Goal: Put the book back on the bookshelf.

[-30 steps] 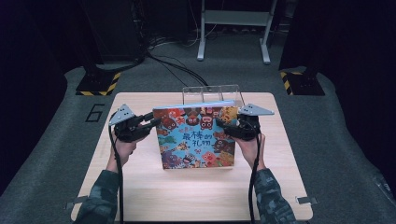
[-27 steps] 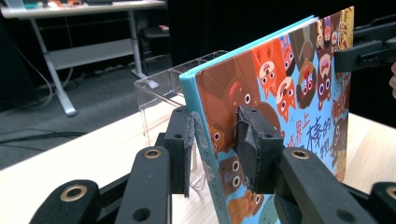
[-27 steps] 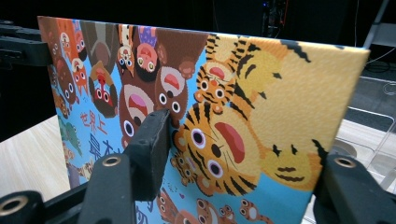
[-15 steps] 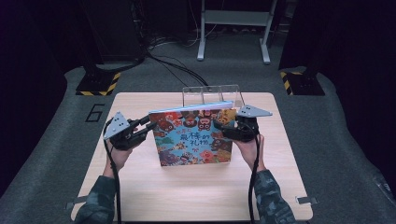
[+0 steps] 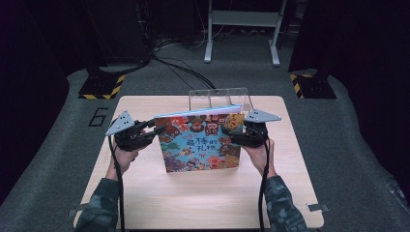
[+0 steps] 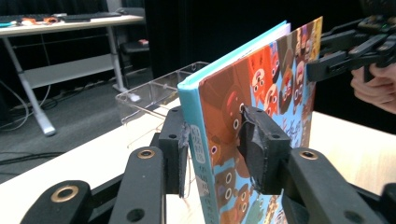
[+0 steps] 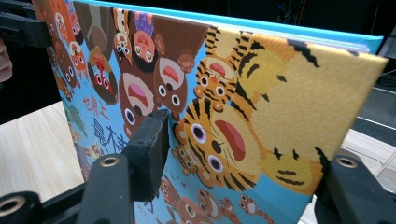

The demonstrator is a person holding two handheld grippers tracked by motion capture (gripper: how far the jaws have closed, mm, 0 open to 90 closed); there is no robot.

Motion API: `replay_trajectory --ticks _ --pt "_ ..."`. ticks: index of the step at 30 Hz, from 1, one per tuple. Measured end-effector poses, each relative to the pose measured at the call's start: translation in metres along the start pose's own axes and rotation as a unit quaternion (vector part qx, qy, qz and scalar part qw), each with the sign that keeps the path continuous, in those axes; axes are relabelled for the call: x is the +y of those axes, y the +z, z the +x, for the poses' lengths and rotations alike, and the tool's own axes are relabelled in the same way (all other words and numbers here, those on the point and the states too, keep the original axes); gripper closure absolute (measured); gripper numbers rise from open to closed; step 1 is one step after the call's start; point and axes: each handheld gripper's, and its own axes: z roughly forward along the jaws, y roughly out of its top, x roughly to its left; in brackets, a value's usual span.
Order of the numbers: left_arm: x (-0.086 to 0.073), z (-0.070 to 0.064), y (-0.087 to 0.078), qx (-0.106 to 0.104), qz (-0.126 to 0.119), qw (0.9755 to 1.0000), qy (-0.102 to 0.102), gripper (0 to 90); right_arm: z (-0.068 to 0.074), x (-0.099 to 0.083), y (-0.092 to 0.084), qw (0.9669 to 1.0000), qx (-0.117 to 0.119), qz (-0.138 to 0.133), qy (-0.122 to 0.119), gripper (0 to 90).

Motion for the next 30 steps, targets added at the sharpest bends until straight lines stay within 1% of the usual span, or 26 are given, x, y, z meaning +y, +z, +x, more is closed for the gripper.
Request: replay_trajectory --ticks 3,8,9,12,15,16,17,18,20,21,22,23,25,26,27,29,30 --pt "0.002 0.000 0.000 0.003 0.006 1.0000 0.004 63.4 0.000 0.000 0.000 1.0000 -0.002 0.000 0.003 42.2" --pt "0.003 -0.001 -0.002 0.005 0.008 0.9999 0.009 65.8 0.000 0.000 0.000 0.9999 -0.002 0.000 0.014 41.2" --pt "0.002 -0.001 -0.002 0.006 0.005 0.9999 0.010 66.2 0.000 -0.001 0.000 0.9999 -0.001 -0.001 0.015 41.2" --pt "0.001 -0.001 -0.004 0.001 0.002 0.9999 0.012 67.2 0.000 -0.001 0.000 0.9998 -0.001 -0.001 0.020 40.6" --pt "0.002 -0.002 -0.006 0.000 0.003 0.9998 0.019 68.2 0.000 -0.002 -0.001 0.9998 0.003 -0.003 0.020 39.8" --pt "0.002 -0.002 -0.006 0.000 0.003 0.9998 0.019 68.4 -0.001 -0.003 -0.001 0.9996 0.004 -0.005 0.026 39.2" --pt "0.002 -0.003 -0.008 -0.001 0.007 0.9996 0.026 68.6 -0.002 -0.003 -0.001 0.9997 0.003 -0.005 0.023 38.2" --pt "0.002 -0.003 -0.008 -0.002 0.007 0.9996 0.028 68.8 -0.003 -0.003 -0.003 0.9997 -0.003 -0.003 0.025 37.7" --pt "0.002 -0.005 -0.009 -0.003 0.009 0.9994 0.034 69.2 -0.007 -0.006 -0.006 0.9993 -0.002 -0.007 0.036 37.2" --pt "0.002 -0.005 -0.009 -0.003 0.009 0.9994 0.034 69.5 -0.009 -0.007 -0.007 0.9992 -0.002 -0.009 0.040 36.9" --pt "0.002 -0.005 -0.010 -0.004 0.008 0.9993 0.035 69.6 -0.009 -0.008 -0.007 0.9991 -0.005 -0.007 0.043 36.8" --pt "0.002 -0.006 -0.010 -0.004 0.006 0.9994 0.033 69.6 -0.008 -0.008 -0.007 0.9992 -0.008 -0.006 0.040 36.5" --pt "0.002 -0.006 -0.010 -0.006 0.008 0.9992 0.039 69.7 -0.007 -0.007 -0.006 0.9994 -0.018 -0.001 0.030 38.2" --pt "0.002 -0.006 -0.010 -0.006 0.008 0.9992 0.039 69.7 -0.007 -0.007 -0.006 0.9994 -0.018 -0.001 0.030 38.2" --pt "0.002 -0.008 -0.011 -0.007 0.008 0.9992 0.038 69.8 -0.006 -0.007 -0.005 0.9988 -0.035 0.003 0.033 39.5" --pt "0.002 -0.010 -0.013 -0.004 0.011 0.9989 0.046 69.9 -0.004 -0.006 -0.004 0.9985 -0.043 0.005 0.033 38.7" --pt "0.002 -0.011 -0.014 -0.004 0.011 0.9989 0.046 69.8 -0.004 -0.006 -0.003 0.9985 -0.044 0.006 0.031 38.0"
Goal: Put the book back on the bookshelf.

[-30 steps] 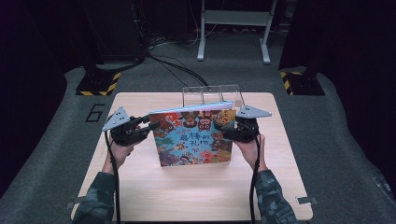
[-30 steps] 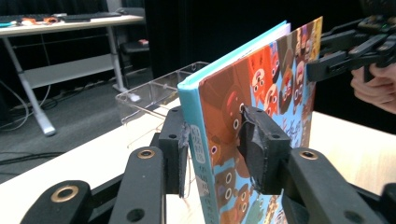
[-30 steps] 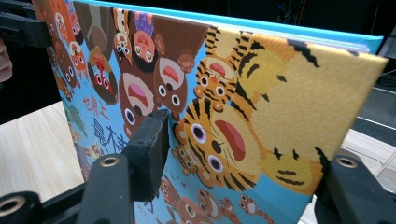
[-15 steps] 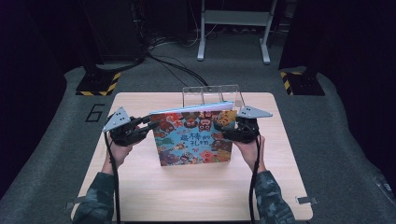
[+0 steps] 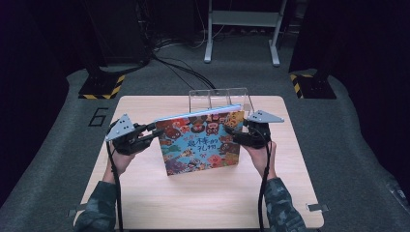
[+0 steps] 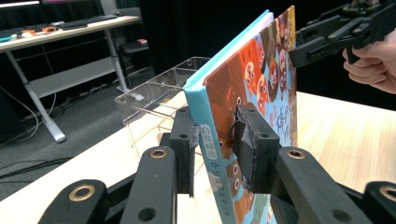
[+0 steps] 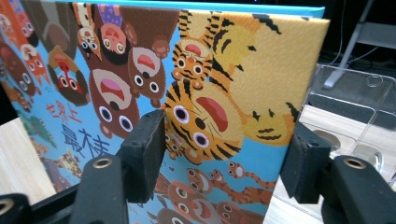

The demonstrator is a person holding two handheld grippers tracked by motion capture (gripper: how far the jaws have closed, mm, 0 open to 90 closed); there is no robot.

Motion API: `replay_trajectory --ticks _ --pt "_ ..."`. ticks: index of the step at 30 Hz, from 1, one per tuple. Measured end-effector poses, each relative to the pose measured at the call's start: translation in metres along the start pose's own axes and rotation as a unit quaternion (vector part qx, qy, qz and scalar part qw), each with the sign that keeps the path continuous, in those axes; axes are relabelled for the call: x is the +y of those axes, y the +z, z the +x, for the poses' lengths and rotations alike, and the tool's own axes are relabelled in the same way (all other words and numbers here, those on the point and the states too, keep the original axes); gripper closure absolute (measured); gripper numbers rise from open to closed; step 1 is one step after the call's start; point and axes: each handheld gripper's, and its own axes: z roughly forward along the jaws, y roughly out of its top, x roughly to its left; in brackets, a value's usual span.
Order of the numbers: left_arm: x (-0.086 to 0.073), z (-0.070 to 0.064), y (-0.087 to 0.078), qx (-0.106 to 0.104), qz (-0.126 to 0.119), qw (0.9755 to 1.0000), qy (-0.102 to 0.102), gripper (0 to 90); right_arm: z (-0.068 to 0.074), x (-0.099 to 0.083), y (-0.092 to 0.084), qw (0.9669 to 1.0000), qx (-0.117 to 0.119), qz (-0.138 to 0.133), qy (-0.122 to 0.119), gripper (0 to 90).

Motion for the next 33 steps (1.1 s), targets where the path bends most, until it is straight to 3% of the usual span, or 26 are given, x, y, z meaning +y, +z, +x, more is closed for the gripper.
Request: replay_trajectory --ticks 4,13,20,30,33 --pt "-0.001 -0.001 -0.002 0.000 0.002 1.0000 0.001 69.5 0.002 0.003 0.004 1.0000 0.000 0.007 0.000 35.6" --pt "0.009 0.001 0.004 -0.038 0.025 0.9990 0.004 64.9 0.001 0.005 0.011 1.0000 0.009 0.003 0.001 31.1" --pt "0.013 0.002 0.006 -0.049 0.033 0.9982 -0.003 66.0 0.001 0.005 0.012 0.9999 0.010 0.004 0.001 30.5" --pt "0.018 0.002 -0.009 -0.052 0.028 0.9980 0.025 72.3 0.005 0.008 0.016 0.9997 0.019 0.001 -0.015 31.4" --pt "0.017 0.001 -0.011 -0.053 0.030 0.9977 0.030 73.2 0.000 0.006 0.014 1.0000 0.006 -0.002 0.002 30.0"
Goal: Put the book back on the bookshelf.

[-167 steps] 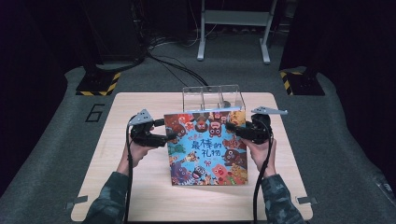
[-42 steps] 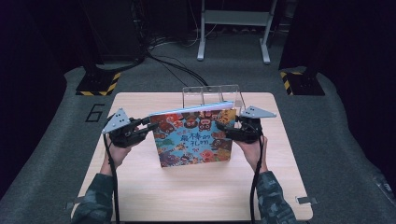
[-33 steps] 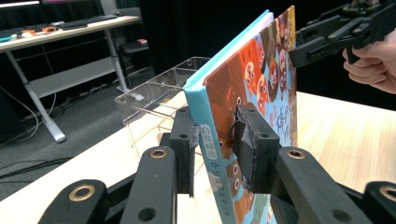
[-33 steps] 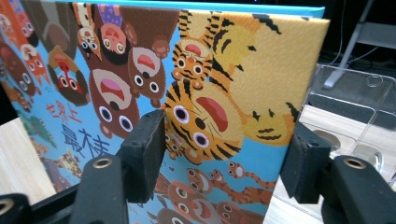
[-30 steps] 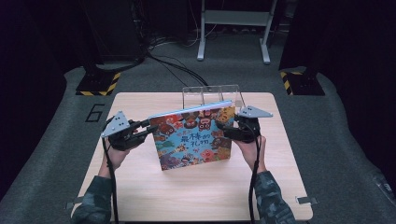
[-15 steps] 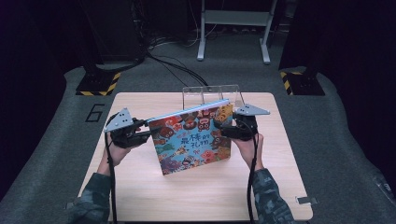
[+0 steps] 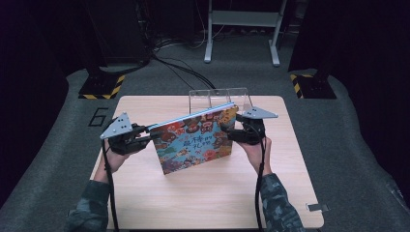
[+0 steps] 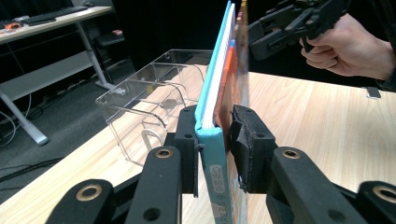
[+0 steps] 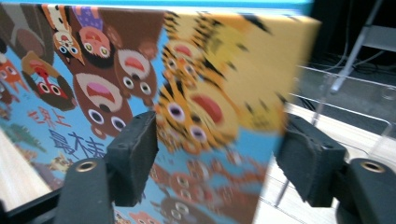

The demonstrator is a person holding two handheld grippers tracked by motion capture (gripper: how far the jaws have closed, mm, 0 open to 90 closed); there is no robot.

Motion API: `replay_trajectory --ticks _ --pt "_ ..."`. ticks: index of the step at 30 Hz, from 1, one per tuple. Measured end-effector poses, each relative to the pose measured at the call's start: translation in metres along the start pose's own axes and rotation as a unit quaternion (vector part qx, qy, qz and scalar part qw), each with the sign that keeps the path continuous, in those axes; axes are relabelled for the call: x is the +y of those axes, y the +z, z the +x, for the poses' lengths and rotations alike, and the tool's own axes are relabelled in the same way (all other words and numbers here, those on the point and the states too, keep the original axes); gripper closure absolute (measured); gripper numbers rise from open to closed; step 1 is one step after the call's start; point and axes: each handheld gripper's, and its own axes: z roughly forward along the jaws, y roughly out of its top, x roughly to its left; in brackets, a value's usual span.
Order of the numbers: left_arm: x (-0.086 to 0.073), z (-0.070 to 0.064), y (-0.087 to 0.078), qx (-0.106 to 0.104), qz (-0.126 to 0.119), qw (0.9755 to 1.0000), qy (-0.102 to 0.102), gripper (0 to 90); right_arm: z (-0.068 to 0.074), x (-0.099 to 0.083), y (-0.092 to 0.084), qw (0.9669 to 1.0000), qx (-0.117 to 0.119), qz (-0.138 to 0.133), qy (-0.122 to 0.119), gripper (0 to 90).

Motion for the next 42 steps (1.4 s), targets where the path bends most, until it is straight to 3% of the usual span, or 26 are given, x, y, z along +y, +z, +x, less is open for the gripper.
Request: replay_trajectory --ticks 2,3,8,10,15,21,28,33,37,42 --pt "0.001 -0.001 0.000 -0.001 -0.001 1.0000 0.005 73.3 -0.004 -0.001 0.001 1.0000 -0.002 0.005 0.006 27.8" --pt "0.002 -0.001 0.000 -0.004 0.003 0.9998 0.017 73.4 -0.005 -0.001 0.003 0.9999 -0.001 0.007 0.011 27.2" --pt "0.003 -0.001 0.001 -0.004 0.004 1.0000 0.006 73.2 -0.007 0.000 0.008 0.9997 0.020 0.005 0.012 30.3" --pt "0.005 0.000 0.001 -0.006 0.017 0.9998 0.001 72.9 -0.003 0.001 0.010 0.9999 0.008 0.011 0.001 29.8" --pt "0.013 0.002 0.002 -0.006 0.047 0.9989 0.002 71.8 -0.003 0.001 0.014 0.9999 0.009 0.005 0.002 30.0" --pt "0.024 0.004 0.014 -0.024 0.066 0.9974 -0.011 69.0 -0.003 0.002 0.015 0.9999 0.007 0.005 0.005 30.0" --pt "0.041 0.002 0.033 -0.047 0.104 0.9935 -0.007 66.4 -0.004 0.002 0.013 0.9999 0.011 0.006 0.004 30.3" --pt "0.050 0.000 0.040 -0.041 0.137 0.9897 0.012 66.9 -0.004 0.001 0.012 0.9999 0.013 0.005 0.005 30.5" --pt "0.054 0.000 0.045 -0.040 0.158 0.9865 0.015 68.9 -0.004 0.001 0.012 0.9999 0.012 0.005 0.004 30.5" --pt "0.056 0.001 0.055 -0.051 0.166 0.9848 0.000 68.8 -0.004 0.002 0.012 0.9999 0.011 0.007 0.004 30.5"
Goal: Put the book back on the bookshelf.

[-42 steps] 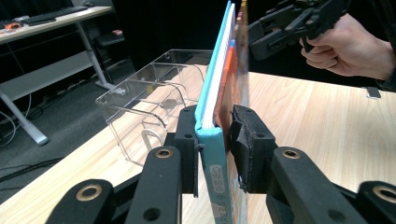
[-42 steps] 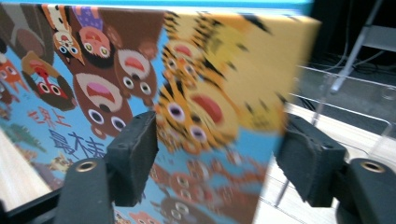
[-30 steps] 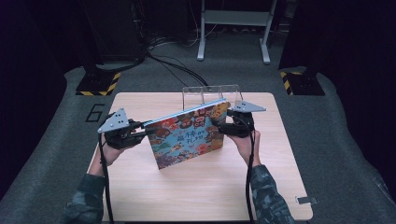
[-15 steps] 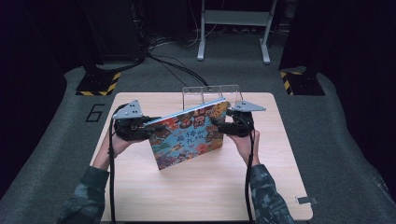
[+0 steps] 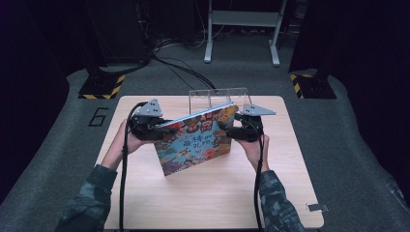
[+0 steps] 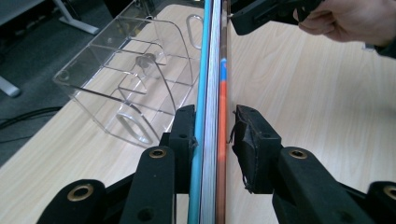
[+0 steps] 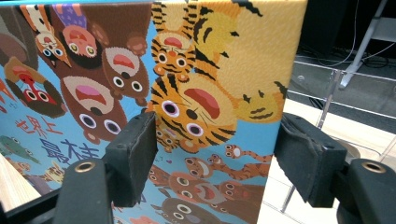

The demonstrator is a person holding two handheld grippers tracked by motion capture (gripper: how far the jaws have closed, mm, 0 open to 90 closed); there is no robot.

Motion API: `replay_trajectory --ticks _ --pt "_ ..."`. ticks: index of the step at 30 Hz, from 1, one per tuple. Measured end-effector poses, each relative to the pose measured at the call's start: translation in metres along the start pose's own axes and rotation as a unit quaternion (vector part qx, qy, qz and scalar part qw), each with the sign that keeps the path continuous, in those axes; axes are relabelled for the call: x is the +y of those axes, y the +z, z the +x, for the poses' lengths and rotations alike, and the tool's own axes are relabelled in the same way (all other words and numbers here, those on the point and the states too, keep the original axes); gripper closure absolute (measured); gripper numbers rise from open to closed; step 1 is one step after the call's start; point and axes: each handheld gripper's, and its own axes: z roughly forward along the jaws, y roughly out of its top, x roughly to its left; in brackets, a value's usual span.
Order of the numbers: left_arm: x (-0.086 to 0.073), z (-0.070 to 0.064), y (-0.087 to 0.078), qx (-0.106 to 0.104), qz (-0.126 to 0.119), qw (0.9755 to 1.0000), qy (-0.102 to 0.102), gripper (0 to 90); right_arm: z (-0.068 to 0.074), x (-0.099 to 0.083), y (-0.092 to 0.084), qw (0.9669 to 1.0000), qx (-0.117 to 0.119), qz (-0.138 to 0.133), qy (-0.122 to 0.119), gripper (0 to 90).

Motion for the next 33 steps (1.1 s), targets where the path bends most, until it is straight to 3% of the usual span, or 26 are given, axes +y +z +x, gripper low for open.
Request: replay_trajectory --ticks 5,8,14,18,21,23,26,33 --pt "0.004 -0.001 0.004 0.001 0.009 1.0000 0.001 69.0 0.000 0.000 -0.001 1.0000 0.001 0.000 0.002 30.5" --pt "0.006 -0.002 0.005 -0.002 0.019 0.9997 0.013 72.8 0.000 0.000 -0.003 1.0000 0.004 -0.004 0.000 29.7" --pt "0.004 -0.003 0.004 -0.015 0.009 0.9998 0.000 76.4 -0.004 -0.003 -0.011 0.9999 0.001 -0.005 0.011 24.0" --pt "0.003 -0.005 0.004 -0.021 0.002 0.9998 0.000 77.9 -0.011 -0.017 -0.023 0.9996 -0.021 0.006 0.015 19.8" --pt "0.003 -0.007 0.003 -0.029 0.002 0.9996 0.002 78.8 -0.021 -0.036 -0.032 0.9982 -0.044 0.015 0.037 15.5" --pt "0.002 -0.010 0.003 -0.026 -0.004 0.9996 0.001 79.3 -0.028 -0.051 -0.035 0.9964 -0.060 0.027 0.053 14.7" --pt "0.002 -0.012 0.003 -0.023 -0.006 0.9997 0.001 79.7 -0.036 -0.076 -0.037 0.9919 -0.094 0.063 0.058 13.3" --pt "0.000 -0.015 -0.003 -0.018 0.001 0.9998 0.001 80.0 -0.053 -0.134 -0.031 0.9765 -0.150 0.133 0.078 10.6"
